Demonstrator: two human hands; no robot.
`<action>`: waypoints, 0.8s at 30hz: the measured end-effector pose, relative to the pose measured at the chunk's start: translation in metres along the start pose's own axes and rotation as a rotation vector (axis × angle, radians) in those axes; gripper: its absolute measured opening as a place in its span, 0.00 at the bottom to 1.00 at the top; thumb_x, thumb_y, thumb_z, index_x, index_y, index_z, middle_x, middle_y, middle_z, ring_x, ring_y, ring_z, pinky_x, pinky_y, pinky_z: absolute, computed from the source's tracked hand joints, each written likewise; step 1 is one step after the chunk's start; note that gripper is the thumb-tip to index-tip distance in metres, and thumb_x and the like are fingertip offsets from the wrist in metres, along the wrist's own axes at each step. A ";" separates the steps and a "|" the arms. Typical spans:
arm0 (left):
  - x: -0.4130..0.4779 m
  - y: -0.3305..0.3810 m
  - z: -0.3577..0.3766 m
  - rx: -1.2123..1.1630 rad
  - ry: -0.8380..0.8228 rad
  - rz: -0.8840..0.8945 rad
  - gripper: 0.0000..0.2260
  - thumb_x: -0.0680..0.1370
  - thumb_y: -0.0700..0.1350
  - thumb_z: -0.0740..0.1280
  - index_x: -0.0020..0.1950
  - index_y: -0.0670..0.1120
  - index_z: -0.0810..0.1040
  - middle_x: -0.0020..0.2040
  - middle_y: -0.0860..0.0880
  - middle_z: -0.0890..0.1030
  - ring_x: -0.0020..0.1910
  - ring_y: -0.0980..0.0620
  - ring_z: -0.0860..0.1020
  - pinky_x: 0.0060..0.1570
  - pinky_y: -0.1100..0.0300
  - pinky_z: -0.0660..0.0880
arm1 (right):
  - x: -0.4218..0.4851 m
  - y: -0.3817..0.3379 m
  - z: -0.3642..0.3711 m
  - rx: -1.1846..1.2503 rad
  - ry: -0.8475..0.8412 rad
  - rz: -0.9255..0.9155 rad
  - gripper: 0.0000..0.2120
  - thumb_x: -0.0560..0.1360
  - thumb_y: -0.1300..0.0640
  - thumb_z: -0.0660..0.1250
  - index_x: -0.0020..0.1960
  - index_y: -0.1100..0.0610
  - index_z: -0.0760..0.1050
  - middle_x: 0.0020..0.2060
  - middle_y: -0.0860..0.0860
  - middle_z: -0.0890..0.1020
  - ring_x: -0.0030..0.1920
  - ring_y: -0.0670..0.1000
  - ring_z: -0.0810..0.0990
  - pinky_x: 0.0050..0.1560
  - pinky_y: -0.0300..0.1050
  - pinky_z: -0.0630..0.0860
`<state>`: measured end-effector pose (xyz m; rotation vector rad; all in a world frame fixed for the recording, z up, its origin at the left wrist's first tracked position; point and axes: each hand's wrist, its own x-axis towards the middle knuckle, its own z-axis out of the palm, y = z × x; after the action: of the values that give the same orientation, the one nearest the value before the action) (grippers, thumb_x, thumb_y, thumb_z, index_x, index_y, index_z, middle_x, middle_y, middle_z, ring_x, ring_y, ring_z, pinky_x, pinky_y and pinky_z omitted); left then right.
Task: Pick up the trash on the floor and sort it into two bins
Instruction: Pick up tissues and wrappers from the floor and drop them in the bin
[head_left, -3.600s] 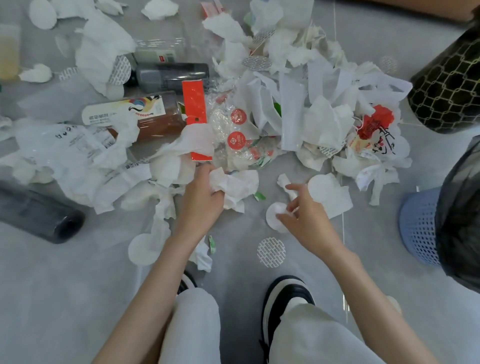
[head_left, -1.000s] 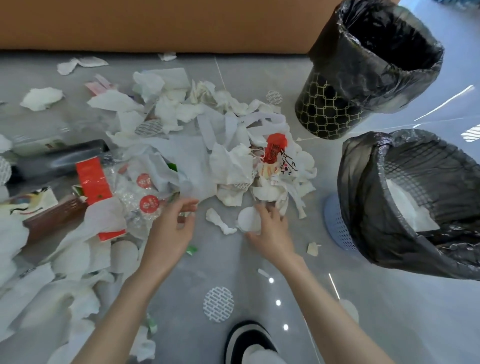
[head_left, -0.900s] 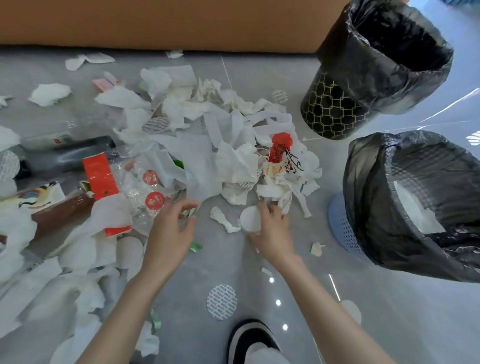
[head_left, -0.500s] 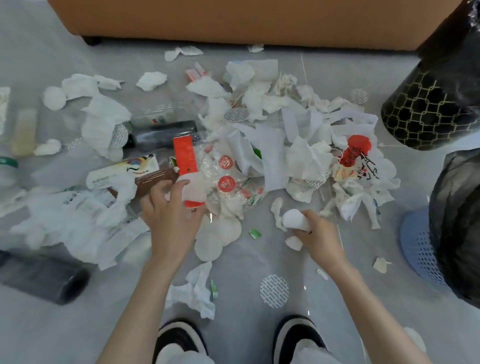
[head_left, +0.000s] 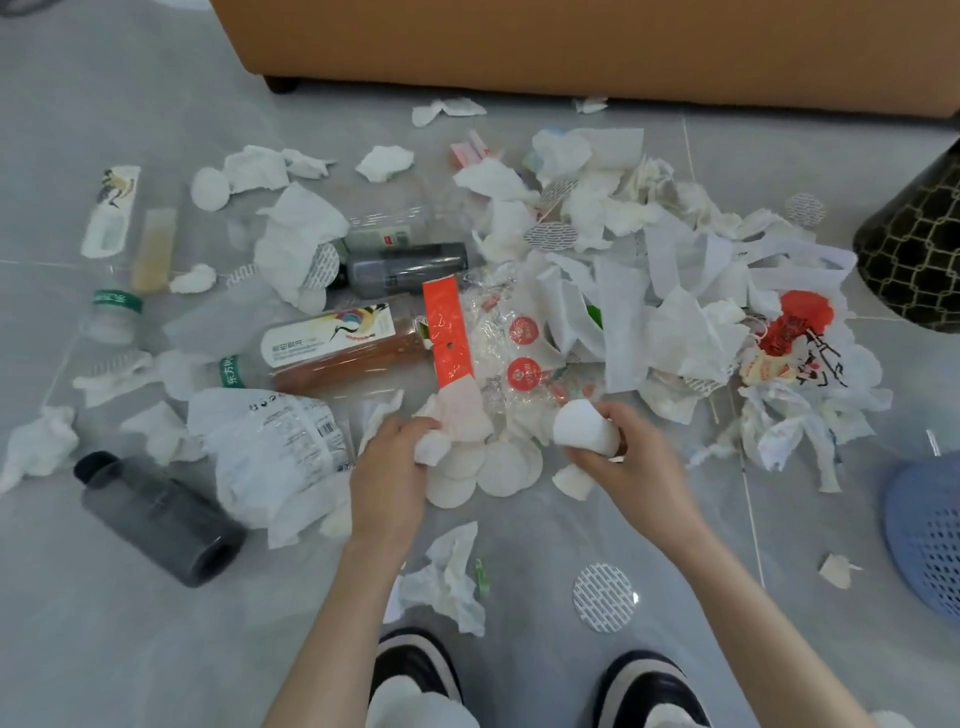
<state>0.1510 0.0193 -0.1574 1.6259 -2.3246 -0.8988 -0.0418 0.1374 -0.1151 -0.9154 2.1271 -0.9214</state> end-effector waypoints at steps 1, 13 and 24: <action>0.000 0.003 -0.002 -0.032 0.012 0.004 0.22 0.72 0.31 0.62 0.59 0.52 0.79 0.60 0.48 0.77 0.58 0.45 0.75 0.45 0.57 0.71 | -0.001 -0.001 0.000 0.015 -0.007 0.011 0.13 0.71 0.60 0.72 0.51 0.49 0.73 0.41 0.41 0.78 0.40 0.38 0.75 0.36 0.26 0.68; 0.023 0.074 -0.087 0.204 -0.012 0.180 0.15 0.79 0.43 0.61 0.63 0.58 0.76 0.54 0.49 0.80 0.53 0.45 0.77 0.45 0.53 0.74 | -0.002 -0.033 -0.046 0.151 -0.063 0.049 0.15 0.70 0.57 0.74 0.52 0.46 0.74 0.43 0.48 0.80 0.42 0.50 0.79 0.39 0.41 0.76; 0.019 0.210 -0.143 0.155 -0.312 0.474 0.06 0.78 0.42 0.62 0.49 0.46 0.78 0.48 0.47 0.80 0.48 0.46 0.78 0.44 0.54 0.74 | -0.033 -0.072 -0.147 0.129 0.136 -0.018 0.20 0.68 0.54 0.76 0.55 0.46 0.72 0.47 0.46 0.80 0.45 0.50 0.80 0.49 0.53 0.80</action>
<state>0.0413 -0.0043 0.0716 0.9467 -2.8747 -0.9273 -0.1110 0.1770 0.0320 -0.8294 2.1463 -1.1444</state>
